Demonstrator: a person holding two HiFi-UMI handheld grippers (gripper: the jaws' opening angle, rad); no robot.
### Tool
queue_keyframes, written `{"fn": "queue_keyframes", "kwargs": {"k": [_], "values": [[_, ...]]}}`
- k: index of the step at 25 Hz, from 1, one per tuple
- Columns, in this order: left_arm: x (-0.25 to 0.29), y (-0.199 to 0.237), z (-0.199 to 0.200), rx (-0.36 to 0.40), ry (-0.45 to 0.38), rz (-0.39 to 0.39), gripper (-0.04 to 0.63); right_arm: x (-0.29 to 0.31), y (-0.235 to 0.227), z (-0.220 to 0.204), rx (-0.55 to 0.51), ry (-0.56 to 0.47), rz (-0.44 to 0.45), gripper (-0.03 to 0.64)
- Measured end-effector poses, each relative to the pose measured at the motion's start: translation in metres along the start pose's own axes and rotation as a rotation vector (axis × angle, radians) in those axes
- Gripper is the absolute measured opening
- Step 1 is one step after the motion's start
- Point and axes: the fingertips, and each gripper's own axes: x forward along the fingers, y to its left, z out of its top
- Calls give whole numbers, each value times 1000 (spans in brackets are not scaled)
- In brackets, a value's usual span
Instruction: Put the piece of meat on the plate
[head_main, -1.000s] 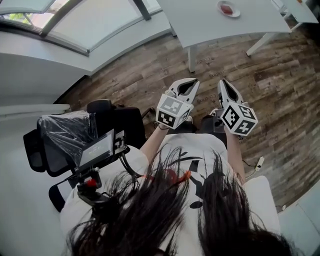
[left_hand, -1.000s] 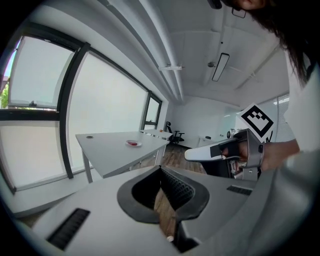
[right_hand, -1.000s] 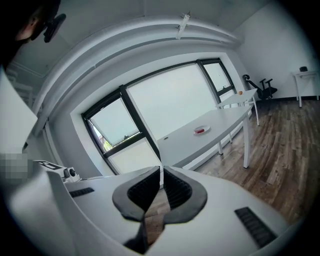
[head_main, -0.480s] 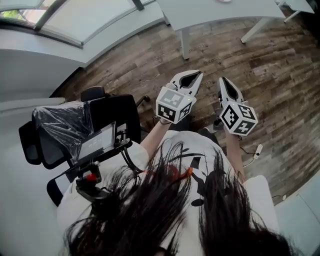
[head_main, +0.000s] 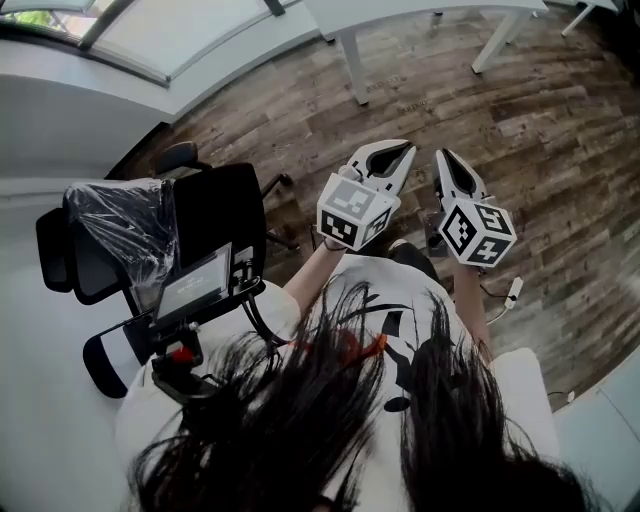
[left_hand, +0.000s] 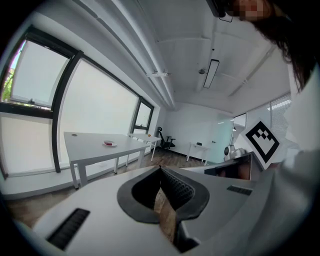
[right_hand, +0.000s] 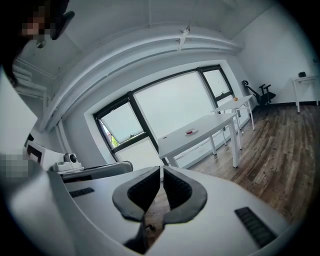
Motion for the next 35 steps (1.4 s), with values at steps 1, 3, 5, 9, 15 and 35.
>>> {"fn": "queue_keyframes", "kwargs": {"k": [1, 3, 5, 9, 15, 35], "values": [[-3, -17, -5, 7, -4, 9, 5, -15, -3, -4, -6, -3, 14, 26], [-9, -40, -13, 19, -8, 25, 5, -37, -5, -11, -16, -4, 37, 26], [-14, -55, -19, 20, -10, 37, 5, -52, -6, -16, -24, -1, 50, 26], [-23, -74, -27, 24, -16, 59, 5, -70, -6, -23, -35, 0, 73, 26], [-27, -65, -28, 38, -14, 76, 5, -63, 5, -22, -50, 6, 96, 26], [-5, 35, 0, 19, 6, 50, 5, 34, 29, 2, -46, 54, 73, 26]]}}
